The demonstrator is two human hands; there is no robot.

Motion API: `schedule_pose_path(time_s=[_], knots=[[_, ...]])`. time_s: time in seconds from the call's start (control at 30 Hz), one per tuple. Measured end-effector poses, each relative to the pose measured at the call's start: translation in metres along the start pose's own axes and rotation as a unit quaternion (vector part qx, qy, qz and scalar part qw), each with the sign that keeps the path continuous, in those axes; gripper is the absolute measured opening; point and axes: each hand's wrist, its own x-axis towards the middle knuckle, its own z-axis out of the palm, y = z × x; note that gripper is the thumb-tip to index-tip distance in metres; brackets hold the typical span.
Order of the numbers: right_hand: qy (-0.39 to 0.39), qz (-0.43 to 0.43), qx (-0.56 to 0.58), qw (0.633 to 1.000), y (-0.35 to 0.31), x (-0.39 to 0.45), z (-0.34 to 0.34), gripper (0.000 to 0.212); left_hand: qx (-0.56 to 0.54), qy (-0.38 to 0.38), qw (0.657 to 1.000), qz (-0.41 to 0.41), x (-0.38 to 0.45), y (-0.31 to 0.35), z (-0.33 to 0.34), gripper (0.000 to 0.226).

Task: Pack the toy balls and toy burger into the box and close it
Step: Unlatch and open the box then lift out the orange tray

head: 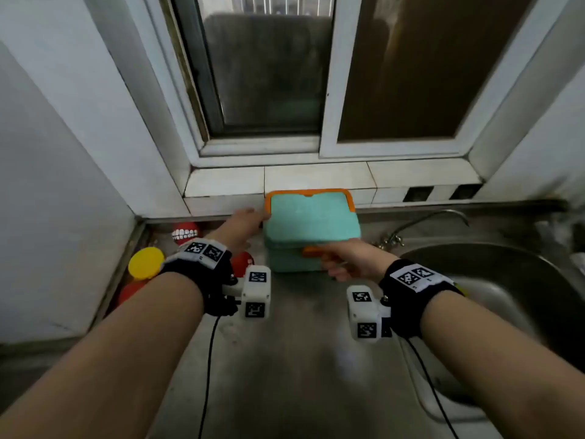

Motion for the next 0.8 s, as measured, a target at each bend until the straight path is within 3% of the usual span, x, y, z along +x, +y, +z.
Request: schedule_pose_path(time_s=[0.1,0.13,0.2,0.3,0.53,0.8], knots=[[0.074,-0.015,-0.033,0.997,-0.016,-0.004,0.003,0.055,-0.019,0.024,0.999,0.023,-0.002,0.014,-0.003,0.062],[0.107,-0.041,-0.037,0.993,-0.022,-0.003,0.005,0.057,-0.026,0.031,0.998,0.037,-0.003,0.022,-0.005,0.071],[0.100,-0.085,-0.011,0.991,-0.041,-0.005,0.009,0.048,-0.014,0.043,0.997,0.060,0.000,0.039,-0.011,0.081],[0.031,-0.116,0.025,0.992,-0.068,-0.007,0.007,0.018,0.052,0.061,0.992,0.101,0.005,0.064,-0.019,0.069],[0.012,-0.096,0.023,0.995,-0.110,0.015,-0.001,0.041,0.058,0.074,0.987,0.132,0.030,0.090,-0.029,0.048],[0.016,-0.087,0.045,0.995,-0.138,0.050,-0.018,0.018,0.172,0.096,0.975,0.100,0.077,0.111,-0.036,0.057]])
